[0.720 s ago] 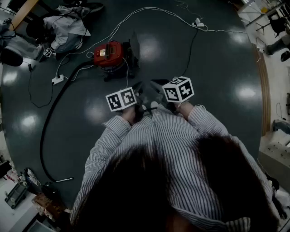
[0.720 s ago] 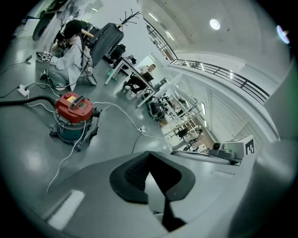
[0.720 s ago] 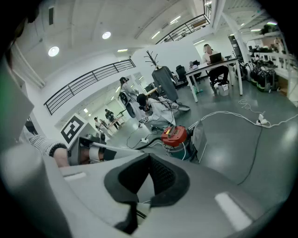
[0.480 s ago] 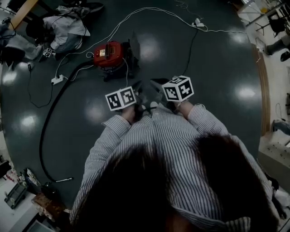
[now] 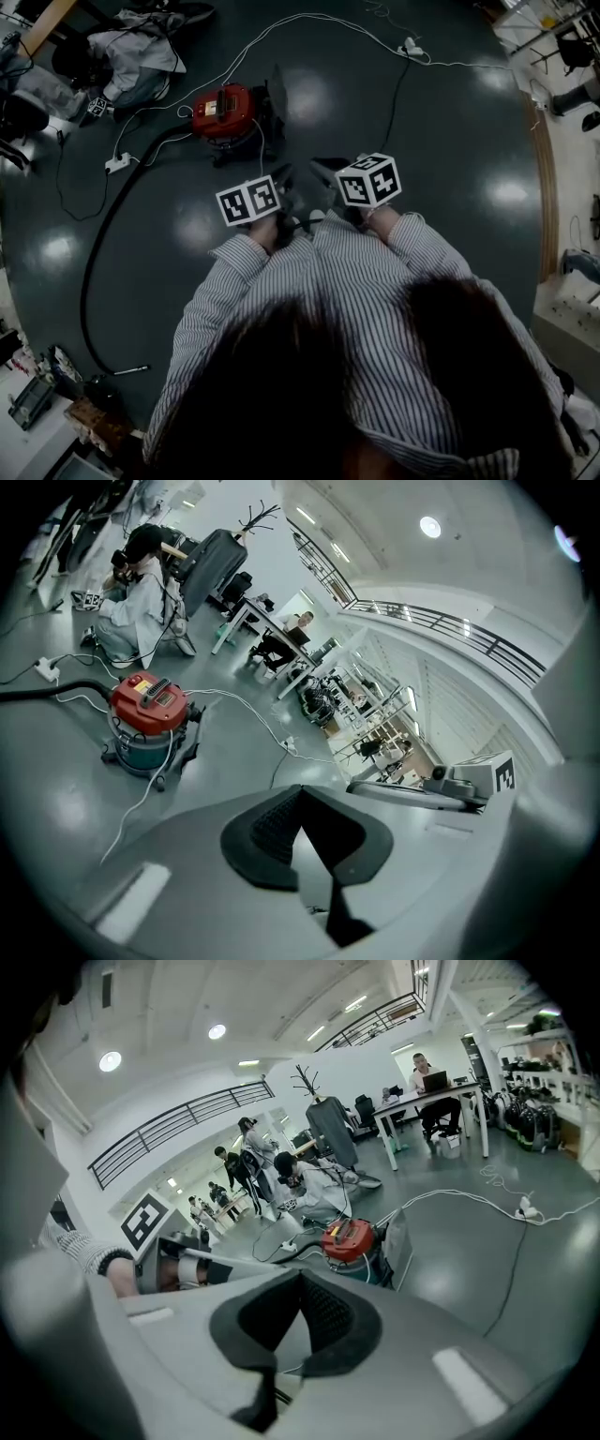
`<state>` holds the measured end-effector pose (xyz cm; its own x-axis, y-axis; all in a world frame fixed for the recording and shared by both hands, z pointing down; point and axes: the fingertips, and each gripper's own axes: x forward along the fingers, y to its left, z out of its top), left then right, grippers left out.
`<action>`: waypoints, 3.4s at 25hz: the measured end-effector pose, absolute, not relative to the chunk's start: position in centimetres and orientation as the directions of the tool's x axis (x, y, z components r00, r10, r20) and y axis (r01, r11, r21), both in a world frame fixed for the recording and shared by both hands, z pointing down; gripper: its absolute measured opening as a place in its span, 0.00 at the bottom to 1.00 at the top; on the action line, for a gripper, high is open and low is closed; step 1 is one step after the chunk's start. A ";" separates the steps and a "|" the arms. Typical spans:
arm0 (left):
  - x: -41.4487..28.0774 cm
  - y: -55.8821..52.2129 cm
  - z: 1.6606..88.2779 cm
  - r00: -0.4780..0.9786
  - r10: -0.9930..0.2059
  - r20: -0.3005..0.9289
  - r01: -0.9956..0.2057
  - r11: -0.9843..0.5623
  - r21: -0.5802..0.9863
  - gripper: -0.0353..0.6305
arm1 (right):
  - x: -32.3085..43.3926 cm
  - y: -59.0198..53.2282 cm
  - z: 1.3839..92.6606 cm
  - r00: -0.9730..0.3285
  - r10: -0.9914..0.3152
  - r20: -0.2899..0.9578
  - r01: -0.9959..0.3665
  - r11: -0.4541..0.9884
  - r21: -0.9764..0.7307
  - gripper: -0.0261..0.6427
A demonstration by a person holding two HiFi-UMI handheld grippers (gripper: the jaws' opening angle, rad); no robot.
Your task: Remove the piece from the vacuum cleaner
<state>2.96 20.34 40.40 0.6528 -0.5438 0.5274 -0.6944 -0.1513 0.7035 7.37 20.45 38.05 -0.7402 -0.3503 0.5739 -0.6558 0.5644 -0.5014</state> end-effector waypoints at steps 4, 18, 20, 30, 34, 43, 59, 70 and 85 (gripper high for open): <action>3.1 20.1 40.6 0.649 -0.544 0.532 -0.695 -0.140 0.705 0.06 | 7.3 20.2 37.9 -0.755 -0.347 0.557 -0.642 0.568 -0.516 0.04; 5.1 20.9 42.8 0.623 -0.539 0.567 -0.699 -0.058 0.713 0.06 | 10.0 19.6 40.5 -0.766 -0.307 0.565 -0.636 0.487 -0.598 0.04; 4.9 20.8 43.3 0.619 -0.529 0.581 -0.704 -0.047 0.708 0.06 | 9.7 19.2 41.0 -0.765 -0.291 0.575 -0.636 0.480 -0.604 0.04; 0.9 12.0 45.8 0.627 -0.510 0.589 -0.683 0.004 0.731 0.06 | 6.3 9.8 43.7 -0.722 -0.289 0.628 -0.680 0.464 -0.568 0.04; -1.2 7.4 45.7 0.631 -0.493 0.599 -0.700 -0.030 0.713 0.06 | 4.2 4.8 44.1 -0.715 -0.289 0.637 -0.690 0.440 -0.575 0.04; -4.1 2.0 48.8 0.633 -0.424 0.648 -0.726 -0.035 0.687 0.06 | -0.2 -2.6 46.4 -0.721 -0.255 0.644 -0.688 0.366 -0.626 0.04; -4.1 -4.6 62.3 0.537 -0.473 0.699 -0.764 0.079 0.640 0.06 | -1.0 -7.1 61.7 -0.682 -0.096 0.725 -0.688 0.419 -0.592 0.06; -3.6 -5.7 71.4 0.511 -0.487 0.709 -0.752 0.147 0.643 0.06 | -1.4 -10.4 73.0 -0.639 -0.130 0.758 -0.737 0.385 -0.556 0.07; -5.9 -6.1 75.1 0.484 -0.485 0.729 -0.754 0.192 0.628 0.06 | -3.1 -13.4 79.7 -0.555 -0.134 0.821 -0.810 0.309 -0.498 0.22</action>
